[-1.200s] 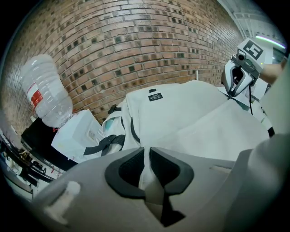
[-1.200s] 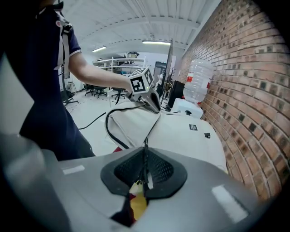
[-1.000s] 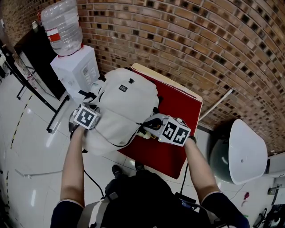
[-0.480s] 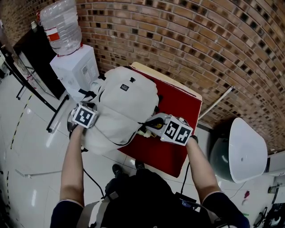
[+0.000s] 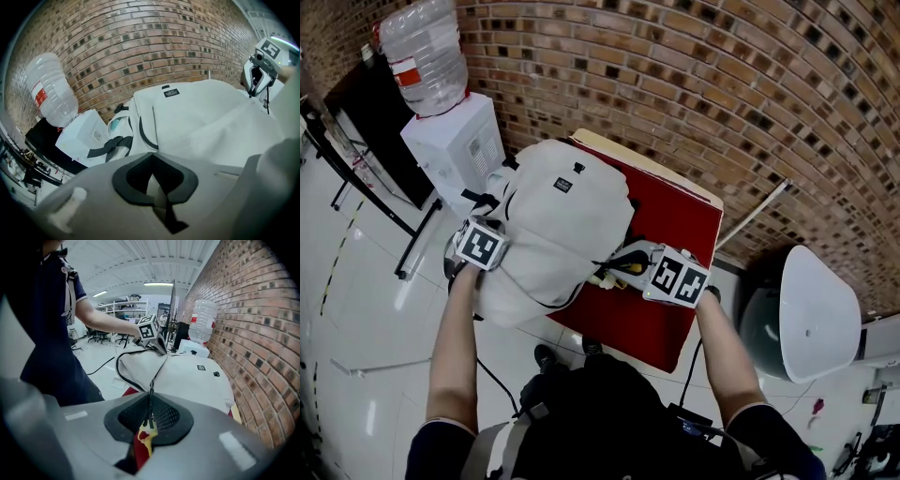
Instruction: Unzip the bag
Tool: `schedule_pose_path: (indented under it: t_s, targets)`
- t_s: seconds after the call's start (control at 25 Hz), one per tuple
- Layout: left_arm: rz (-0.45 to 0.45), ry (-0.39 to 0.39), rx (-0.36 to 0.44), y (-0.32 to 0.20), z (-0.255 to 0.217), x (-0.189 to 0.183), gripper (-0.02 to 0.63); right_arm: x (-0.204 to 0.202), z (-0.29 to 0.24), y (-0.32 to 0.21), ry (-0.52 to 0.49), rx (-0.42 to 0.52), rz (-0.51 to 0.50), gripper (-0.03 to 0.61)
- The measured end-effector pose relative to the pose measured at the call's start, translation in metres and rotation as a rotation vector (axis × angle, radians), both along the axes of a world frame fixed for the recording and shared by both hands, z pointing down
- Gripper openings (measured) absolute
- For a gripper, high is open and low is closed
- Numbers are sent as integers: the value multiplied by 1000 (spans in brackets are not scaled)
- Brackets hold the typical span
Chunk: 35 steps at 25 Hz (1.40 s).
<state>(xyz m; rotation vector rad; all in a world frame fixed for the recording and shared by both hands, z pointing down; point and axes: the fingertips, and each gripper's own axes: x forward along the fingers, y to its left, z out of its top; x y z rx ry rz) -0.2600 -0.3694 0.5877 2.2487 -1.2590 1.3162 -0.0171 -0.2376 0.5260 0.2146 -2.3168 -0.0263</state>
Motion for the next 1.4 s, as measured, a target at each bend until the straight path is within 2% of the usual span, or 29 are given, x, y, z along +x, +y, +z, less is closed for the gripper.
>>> schedule_pose_path:
  t_s: [0.32, 0.56, 0.68, 0.84, 0.92, 1.2, 1.4]
  targets:
    - [-9, -17, 34, 3, -11, -1, 0, -4, -3, -8, -36, 12, 21, 35]
    - [-31, 52, 124, 5, -37, 4, 0, -24, -21, -34, -132, 67, 90, 80]
    - [-49, 109, 173, 10, -55, 9, 2, -38, -32, -48, -175, 102, 114, 77]
    - [-68, 212, 242, 18, -78, 18, 2, -58, -47, -69, -213, 177, 176, 6]
    - [-79, 274, 269, 22, -89, 22, 2, -68, -56, -77, -250, 198, 210, 6]
    - [-88, 474, 365, 39, -132, 47, 2, -96, -80, -84, -394, 200, 276, 6]
    - [-79, 556, 425, 52, -155, 64, 2, -111, -100, -81, -500, 196, 322, 5]
